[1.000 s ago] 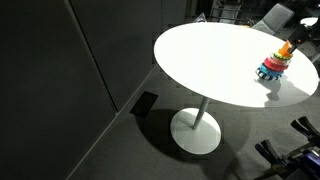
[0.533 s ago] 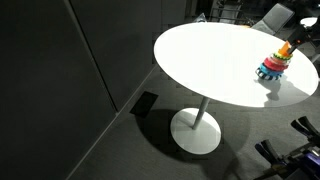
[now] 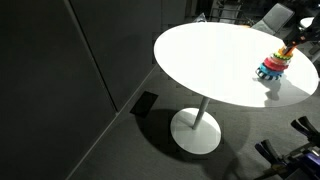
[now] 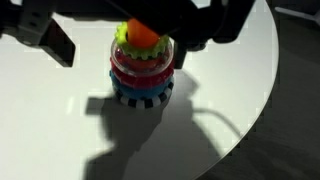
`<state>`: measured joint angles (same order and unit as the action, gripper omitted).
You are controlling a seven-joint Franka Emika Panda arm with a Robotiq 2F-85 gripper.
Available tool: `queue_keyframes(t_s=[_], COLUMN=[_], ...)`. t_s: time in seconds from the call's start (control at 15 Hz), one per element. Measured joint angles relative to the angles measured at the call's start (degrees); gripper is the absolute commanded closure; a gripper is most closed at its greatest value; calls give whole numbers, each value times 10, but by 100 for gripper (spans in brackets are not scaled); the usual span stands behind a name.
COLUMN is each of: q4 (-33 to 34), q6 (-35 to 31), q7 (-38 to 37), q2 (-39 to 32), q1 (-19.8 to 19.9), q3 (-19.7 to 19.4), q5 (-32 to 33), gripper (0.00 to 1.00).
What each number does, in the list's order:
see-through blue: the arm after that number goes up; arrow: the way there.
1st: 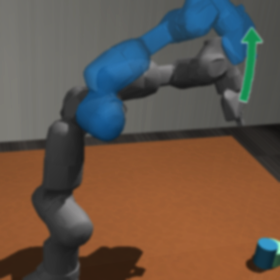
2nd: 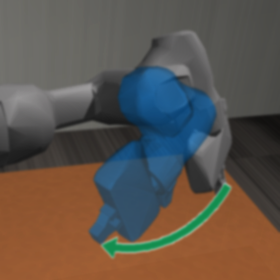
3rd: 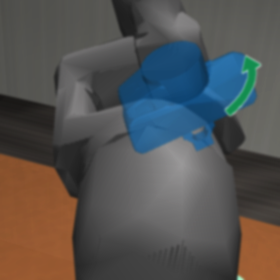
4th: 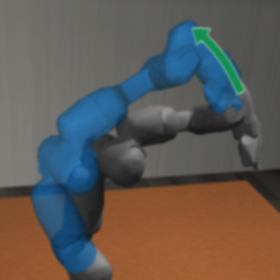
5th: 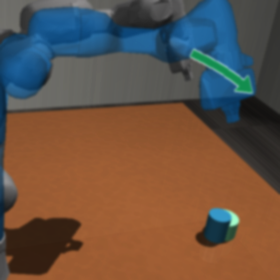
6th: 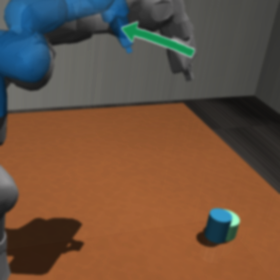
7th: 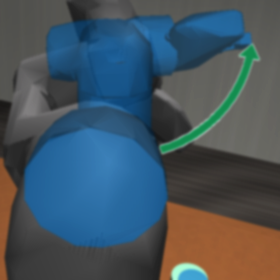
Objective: Remove the yellow, green and clear rings from the orange stand and put them on the table
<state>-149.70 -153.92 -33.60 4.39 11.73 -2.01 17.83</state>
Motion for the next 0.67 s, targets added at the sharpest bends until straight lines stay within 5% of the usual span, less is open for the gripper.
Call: queue_keyframes(t_s=[0.67], q4=[35], q6=[-92], q7=[-1], q2=[-79], q1=[-7], q3=[-41], q5=[1], gripper=[0])
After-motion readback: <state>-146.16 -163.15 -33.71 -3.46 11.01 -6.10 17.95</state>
